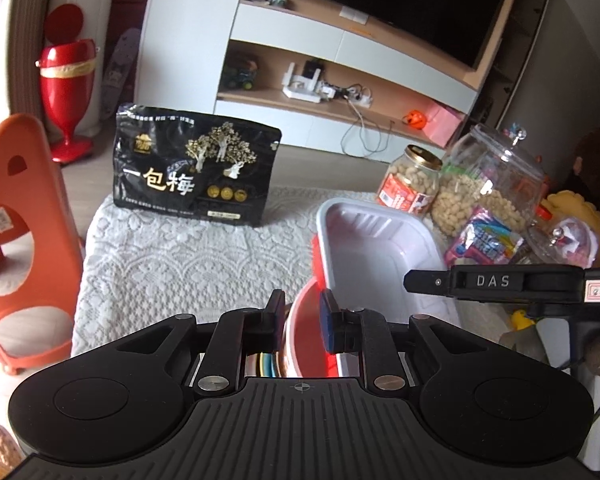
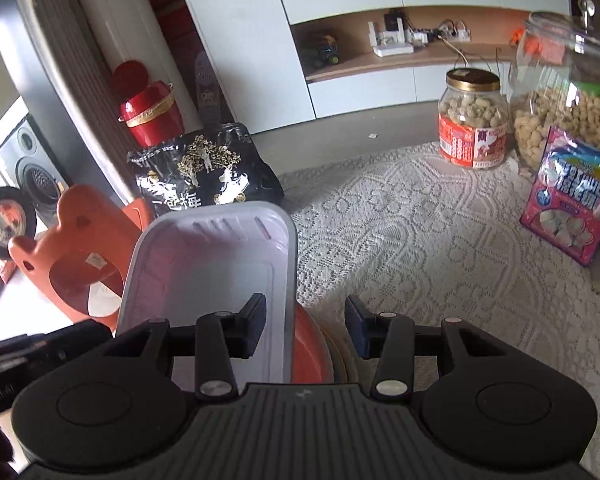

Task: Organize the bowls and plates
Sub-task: 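Lower the tray into the top white bowl and open the left tool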

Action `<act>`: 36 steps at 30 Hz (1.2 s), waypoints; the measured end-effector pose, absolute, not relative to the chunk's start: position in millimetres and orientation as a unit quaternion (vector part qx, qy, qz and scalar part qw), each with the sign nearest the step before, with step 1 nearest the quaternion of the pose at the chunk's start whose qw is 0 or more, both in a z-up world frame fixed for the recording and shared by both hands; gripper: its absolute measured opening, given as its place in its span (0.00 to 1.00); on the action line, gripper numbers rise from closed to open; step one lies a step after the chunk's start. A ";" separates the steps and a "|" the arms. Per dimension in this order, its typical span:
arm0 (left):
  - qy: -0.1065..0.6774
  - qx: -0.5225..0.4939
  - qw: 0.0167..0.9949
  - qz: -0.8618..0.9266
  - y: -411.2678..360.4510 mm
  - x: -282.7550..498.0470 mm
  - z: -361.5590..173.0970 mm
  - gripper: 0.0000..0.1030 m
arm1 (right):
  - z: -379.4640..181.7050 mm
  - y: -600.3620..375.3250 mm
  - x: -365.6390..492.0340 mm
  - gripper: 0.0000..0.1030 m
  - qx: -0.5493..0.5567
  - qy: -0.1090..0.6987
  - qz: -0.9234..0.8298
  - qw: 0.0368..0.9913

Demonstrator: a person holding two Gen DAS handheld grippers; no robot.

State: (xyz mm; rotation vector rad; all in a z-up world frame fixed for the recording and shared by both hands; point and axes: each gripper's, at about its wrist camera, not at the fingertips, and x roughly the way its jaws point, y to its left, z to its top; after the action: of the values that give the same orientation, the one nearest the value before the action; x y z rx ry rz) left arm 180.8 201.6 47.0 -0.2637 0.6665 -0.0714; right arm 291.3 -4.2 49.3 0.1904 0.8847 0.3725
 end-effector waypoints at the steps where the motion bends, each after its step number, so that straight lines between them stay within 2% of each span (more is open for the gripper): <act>1: 0.332 -0.131 0.933 -0.036 199.7 187.1 44.3 0.20 | 46.5 -2.8 296.4 0.42 0.103 0.434 0.179 0.877; 7: 0.343 -0.105 0.933 -0.044 190.4 199.2 35.0 0.17 | 52.4 13.6 297.0 0.44 0.084 0.422 0.198 0.881; 9: 0.338 -0.125 0.931 -0.057 196.6 196.7 38.6 0.10 | 62.1 15.6 291.5 0.44 0.082 0.410 0.205 0.885; 13: 0.292 -0.134 0.944 -0.074 205.0 185.6 59.1 0.08 | 93.6 12.7 270.9 0.48 0.082 0.355 0.236 0.901; 18: 0.254 -0.124 0.956 -0.080 210.0 178.0 71.0 0.08 | 109.9 10.0 258.5 0.48 0.076 0.311 0.245 0.915; 23: 0.307 -0.136 0.940 -0.060 217.8 190.1 52.2 0.10 | 83.1 20.9 266.0 0.49 0.022 0.366 0.226 0.903; 30: 0.366 -0.087 0.925 -0.049 205.2 186.5 21.7 0.10 | 43.3 5.6 252.1 0.48 -0.017 0.389 0.190 0.902; 32: 0.376 -0.083 0.922 -0.042 203.6 185.6 13.9 0.11 | 29.9 -0.2 251.4 0.44 -0.006 0.413 0.195 0.890; 33: 0.383 -0.082 0.919 -0.040 203.2 185.2 9.3 0.14 | 25.0 -2.2 250.8 0.33 0.000 0.421 0.201 0.884; 34: 0.385 -0.084 0.918 -0.041 203.3 184.2 6.1 0.18 | 21.6 -4.2 249.5 0.29 0.007 0.423 0.211 0.881; 36: 0.386 -0.087 0.917 -0.043 203.2 183.1 1.9 0.21 | 19.7 -5.0 245.9 0.26 0.007 0.413 0.221 0.883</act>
State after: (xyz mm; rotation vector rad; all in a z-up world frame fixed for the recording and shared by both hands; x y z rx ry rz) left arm 183.1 203.2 1.9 -0.1792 0.7936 -0.0883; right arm 245.9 -5.0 19.7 0.0136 0.8599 0.4598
